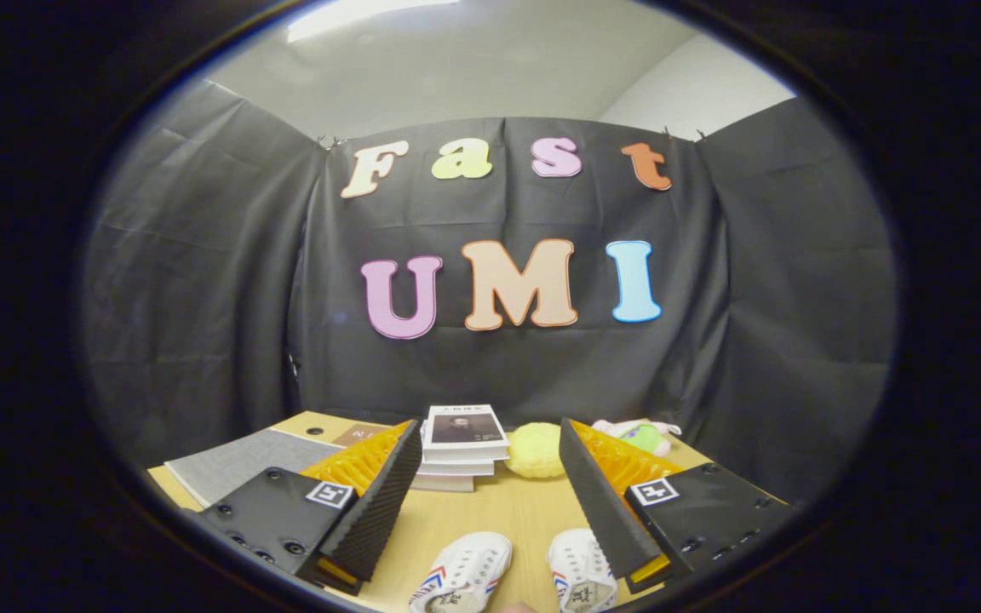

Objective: Open the storage box then place both shoes into the box .Put the left shoe in first, then the right shoe, with the right side of both shoes facing outward in a uniform manner.

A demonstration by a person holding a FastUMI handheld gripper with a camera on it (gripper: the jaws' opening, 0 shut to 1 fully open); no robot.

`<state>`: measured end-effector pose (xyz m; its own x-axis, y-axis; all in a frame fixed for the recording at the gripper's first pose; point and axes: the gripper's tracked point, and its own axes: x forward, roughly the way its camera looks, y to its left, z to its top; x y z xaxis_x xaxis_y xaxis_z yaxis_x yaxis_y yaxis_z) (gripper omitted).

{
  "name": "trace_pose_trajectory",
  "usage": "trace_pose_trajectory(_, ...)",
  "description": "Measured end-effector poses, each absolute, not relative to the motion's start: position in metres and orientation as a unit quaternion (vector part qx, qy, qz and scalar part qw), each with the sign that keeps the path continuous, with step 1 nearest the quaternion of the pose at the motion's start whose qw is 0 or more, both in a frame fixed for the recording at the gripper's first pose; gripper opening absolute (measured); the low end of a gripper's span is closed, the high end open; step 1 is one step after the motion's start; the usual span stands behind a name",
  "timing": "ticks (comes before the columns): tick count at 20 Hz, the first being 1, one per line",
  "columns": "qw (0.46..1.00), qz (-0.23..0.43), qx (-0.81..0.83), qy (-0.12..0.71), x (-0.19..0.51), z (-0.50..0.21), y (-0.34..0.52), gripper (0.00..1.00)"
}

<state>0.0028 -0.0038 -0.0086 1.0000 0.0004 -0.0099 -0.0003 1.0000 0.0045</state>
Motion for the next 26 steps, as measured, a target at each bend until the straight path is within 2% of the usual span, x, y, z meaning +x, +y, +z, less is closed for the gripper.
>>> trace_pose_trajectory(10,0.999,0.006,0.028,0.028,0.007,-0.018,-0.001,1.0)
trace_pose_trajectory(16,0.986,0.069,0.112,0.106,-0.002,-0.05,0.043,1.0)
trace_pose_trajectory(24,0.918,0.12,0.313,0.212,-0.016,-0.093,0.096,0.99)
trace_pose_trajectory(26,0.898,0.116,0.352,0.237,-0.02,-0.106,0.102,0.99)
